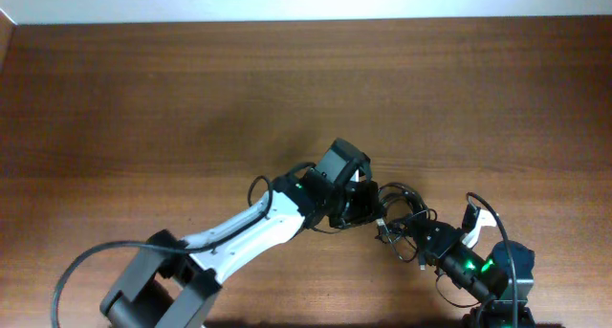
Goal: Untangle cables
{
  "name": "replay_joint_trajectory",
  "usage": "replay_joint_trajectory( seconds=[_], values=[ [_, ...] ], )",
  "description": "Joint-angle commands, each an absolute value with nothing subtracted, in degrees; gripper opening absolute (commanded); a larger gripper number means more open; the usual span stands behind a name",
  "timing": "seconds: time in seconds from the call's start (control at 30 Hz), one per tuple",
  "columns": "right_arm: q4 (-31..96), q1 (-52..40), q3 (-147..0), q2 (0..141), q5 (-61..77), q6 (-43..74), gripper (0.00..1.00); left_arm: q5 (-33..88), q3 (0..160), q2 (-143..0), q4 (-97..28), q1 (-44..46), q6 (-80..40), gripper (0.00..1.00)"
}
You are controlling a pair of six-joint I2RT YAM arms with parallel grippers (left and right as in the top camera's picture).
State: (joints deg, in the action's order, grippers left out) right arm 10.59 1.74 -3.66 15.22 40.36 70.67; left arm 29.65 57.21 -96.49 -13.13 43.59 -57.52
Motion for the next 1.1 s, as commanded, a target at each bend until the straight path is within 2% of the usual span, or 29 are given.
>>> replay_joint_trajectory(
  seconds=[0.0,0.13,0.2,0.3,0.33,0.4,0.5,0.6,0.73,0.9,0.97,1.07],
  values=[
    [11.2,1.89,-3.95,14.7,48.77,68.47,0.06,27.68,57.21,-97.69,-9.41,38.24,-59.11,0.0],
    [11.2,1.89,-3.95,14.7,55.88,60.18,0.06,34.87,57.21,-97.71,-9.45,28.6,-56.88,0.0],
    [11.42,1.91,-3.92,14.68,55.94,59.96,0.08,37.52,57.21,-97.71,-9.47,25.15,-54.54,0.0],
    [11.42,1.91,-3.92,14.68,54.78,59.96,0.23,43.33,57.21,-97.71,-9.45,21.78,-54.02,0.0],
    [11.42,1.91,-3.92,14.7,53.49,59.99,0.34,44.18,57.21,-97.71,-9.45,21.67,-52.16,0.0],
    [11.7,1.91,-3.92,14.7,51.48,59.99,0.5,44.18,57.21,-97.71,-9.72,21.67,-49.17,0.0],
    [11.84,1.89,-3.92,14.7,50.54,61.06,0.63,44.14,57.21,-97.71,-9.69,21.69,-50.26,0.0],
    [11.84,1.89,-3.92,14.7,50.78,63.94,0.62,44.16,57.21,-97.71,-9.96,22.15,-63.55,0.0],
    [11.86,1.89,-3.92,14.7,49.45,66.32,0.53,44.18,57.21,-97.71,-9.87,25.34,-72.9,0.04],
    [12.08,1.91,-3.92,14.7,43.0,68.01,0.46,45.56,57.21,-97.71,-9.54,31.59,-70.67,0.03],
    [12.1,1.91,-3.92,14.7,42.09,67.99,0.36,52.23,57.21,-97.71,-6.74,32.88,-66.22,0.02],
    [12.08,1.91,-3.92,14.7,41.06,67.99,0.28,59.35,57.21,-97.71,-6.07,33.15,-59.68,0.0]
  ],
)
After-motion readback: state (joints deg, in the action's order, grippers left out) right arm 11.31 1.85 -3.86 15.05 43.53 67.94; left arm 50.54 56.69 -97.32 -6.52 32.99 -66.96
